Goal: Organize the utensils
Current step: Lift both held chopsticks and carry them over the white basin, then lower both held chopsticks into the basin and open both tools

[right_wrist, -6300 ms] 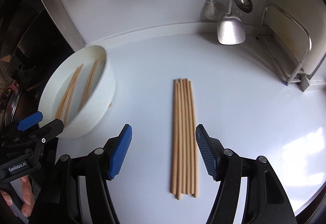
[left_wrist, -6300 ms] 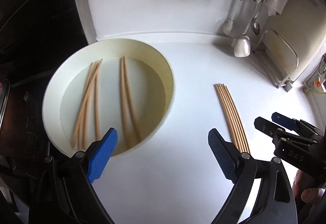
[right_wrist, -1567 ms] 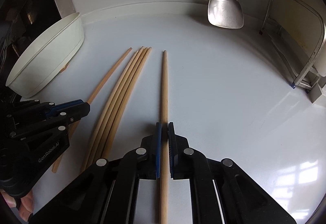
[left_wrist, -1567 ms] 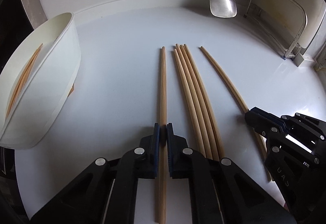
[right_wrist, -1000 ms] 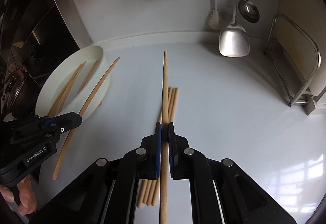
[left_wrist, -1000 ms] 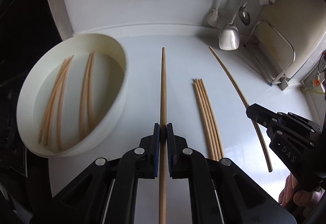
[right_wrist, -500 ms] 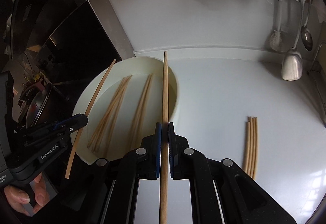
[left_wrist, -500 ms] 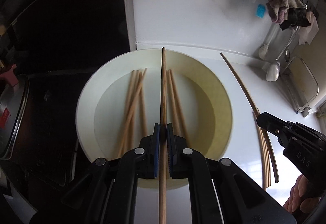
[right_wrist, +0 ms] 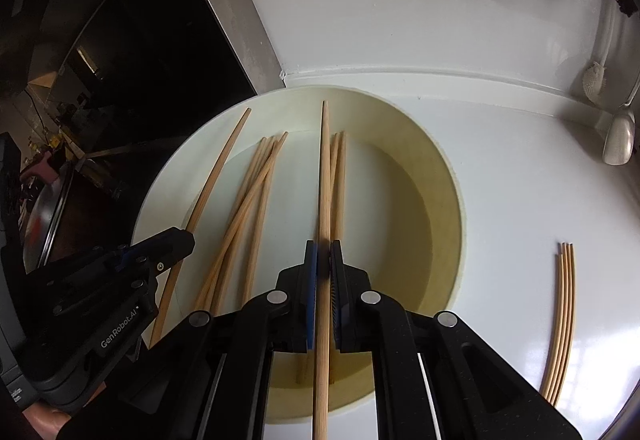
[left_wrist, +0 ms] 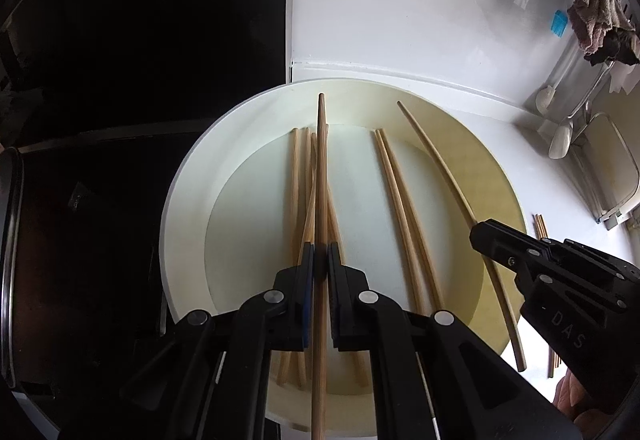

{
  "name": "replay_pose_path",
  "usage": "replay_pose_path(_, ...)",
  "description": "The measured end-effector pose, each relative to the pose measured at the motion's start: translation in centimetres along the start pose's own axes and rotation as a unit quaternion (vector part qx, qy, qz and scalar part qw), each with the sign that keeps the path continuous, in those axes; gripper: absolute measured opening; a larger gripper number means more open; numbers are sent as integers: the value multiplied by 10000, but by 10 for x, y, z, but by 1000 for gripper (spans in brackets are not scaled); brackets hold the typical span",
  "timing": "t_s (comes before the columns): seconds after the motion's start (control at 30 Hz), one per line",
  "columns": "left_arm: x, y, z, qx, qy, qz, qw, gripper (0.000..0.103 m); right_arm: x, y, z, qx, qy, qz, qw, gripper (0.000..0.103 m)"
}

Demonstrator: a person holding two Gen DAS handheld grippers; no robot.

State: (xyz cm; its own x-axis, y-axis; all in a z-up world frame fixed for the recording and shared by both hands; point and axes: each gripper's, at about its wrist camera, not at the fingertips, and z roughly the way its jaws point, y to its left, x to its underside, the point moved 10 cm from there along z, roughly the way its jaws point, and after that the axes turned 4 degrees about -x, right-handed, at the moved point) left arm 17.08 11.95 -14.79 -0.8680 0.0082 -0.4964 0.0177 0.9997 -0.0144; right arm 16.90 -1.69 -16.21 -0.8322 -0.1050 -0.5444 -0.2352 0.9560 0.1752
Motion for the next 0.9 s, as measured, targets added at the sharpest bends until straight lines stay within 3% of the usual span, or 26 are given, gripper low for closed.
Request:
replay_pose_path(0.37,3,3,39,45,403,103,9991,8,4,-7,41,167,430,213,9987,6)
replay_pose_path(0.67,-3,10,53,-13,470,4,9989,8,1,-9,62,266,548,296,9977,7)
replay_pose_path(0.73,-5,11,51,-36,446,-17,9990,9,0,-9,63,252,550,313,9977,11)
replay_pose_path(0.77,-5,12,50,-39,433,-32,9990,12,0,-10,64,262,537,322,9977,14)
replay_pose_path(0.9,-7,17,42,-105,307,-100,9994,40,-2,-14,55,295,447,359,9979,15)
